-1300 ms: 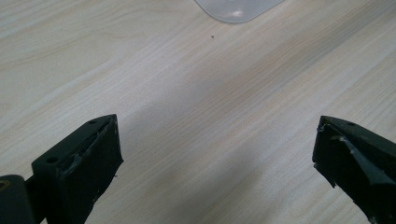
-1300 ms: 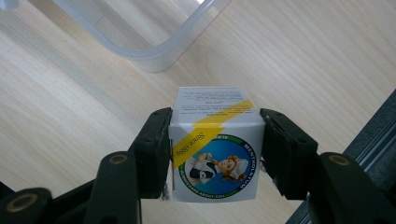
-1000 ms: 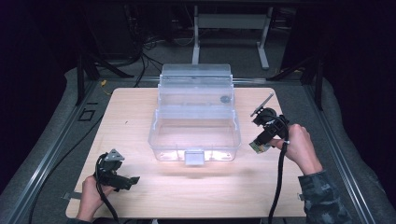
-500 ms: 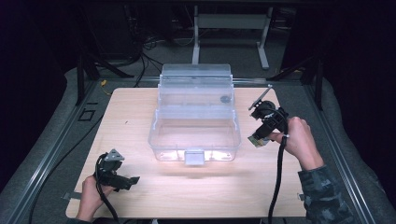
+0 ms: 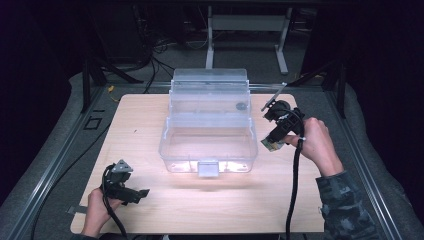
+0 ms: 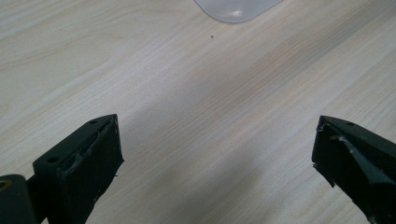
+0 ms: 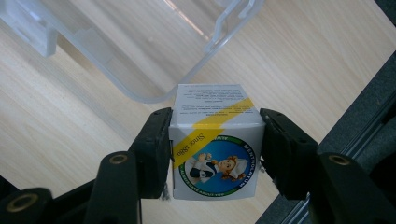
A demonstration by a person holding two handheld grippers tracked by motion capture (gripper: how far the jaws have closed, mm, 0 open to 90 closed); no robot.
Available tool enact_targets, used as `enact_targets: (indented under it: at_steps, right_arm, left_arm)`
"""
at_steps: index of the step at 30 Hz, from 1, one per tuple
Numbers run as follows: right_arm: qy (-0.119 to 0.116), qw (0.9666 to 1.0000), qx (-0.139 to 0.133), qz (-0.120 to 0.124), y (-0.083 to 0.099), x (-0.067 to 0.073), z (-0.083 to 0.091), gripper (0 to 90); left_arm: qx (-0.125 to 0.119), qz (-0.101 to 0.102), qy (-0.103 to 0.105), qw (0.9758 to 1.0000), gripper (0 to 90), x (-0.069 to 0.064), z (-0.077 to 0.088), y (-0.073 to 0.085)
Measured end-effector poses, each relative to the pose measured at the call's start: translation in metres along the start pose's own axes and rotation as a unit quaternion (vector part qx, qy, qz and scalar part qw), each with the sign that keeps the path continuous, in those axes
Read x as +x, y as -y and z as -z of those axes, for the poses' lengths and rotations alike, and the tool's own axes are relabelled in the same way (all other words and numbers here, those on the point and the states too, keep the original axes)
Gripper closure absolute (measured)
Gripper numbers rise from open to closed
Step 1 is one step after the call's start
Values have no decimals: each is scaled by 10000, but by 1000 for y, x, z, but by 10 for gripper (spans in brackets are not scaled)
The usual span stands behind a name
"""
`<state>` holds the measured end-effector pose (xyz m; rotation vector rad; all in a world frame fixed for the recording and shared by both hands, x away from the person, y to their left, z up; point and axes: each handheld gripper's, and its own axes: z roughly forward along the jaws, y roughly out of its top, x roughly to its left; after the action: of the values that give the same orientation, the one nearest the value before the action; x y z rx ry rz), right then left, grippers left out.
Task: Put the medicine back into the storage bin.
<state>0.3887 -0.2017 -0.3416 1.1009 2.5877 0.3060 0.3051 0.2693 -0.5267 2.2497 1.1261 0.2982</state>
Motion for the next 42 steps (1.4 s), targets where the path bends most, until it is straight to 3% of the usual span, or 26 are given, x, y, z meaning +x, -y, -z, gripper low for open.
enact_targets:
  at_steps: [9,11,12,20,33,35,42]
  right_arm:
    - [-103,9998,-137,95,-12,6,6,463]
    - [8,9998,-166,128,-15,8,7,463]
    - [-98,9996,-199,154,-16,8,7,463]
    - [-132,9993,-238,241,-27,15,5,463]
    - [-323,9986,-147,386,-42,26,-11,463]
    - [-205,9988,-113,424,-44,28,-15,463]
    - [-445,9980,-50,441,-48,31,-35,463]
  left_arm:
    - [3,-10,-2,10000,17,0,0,0]
    - [-2,-12,-3,10000,17,0,0,0]
    - [2,-12,-4,10000,17,0,0,0]
    - [10,-15,-2,10000,17,0,0,0]
    - [38,-67,4,10000,20,0,-1,0]
    - [30,-68,1,10000,20,0,-1,1]
    - [33,-71,6,10000,21,0,-1,0]
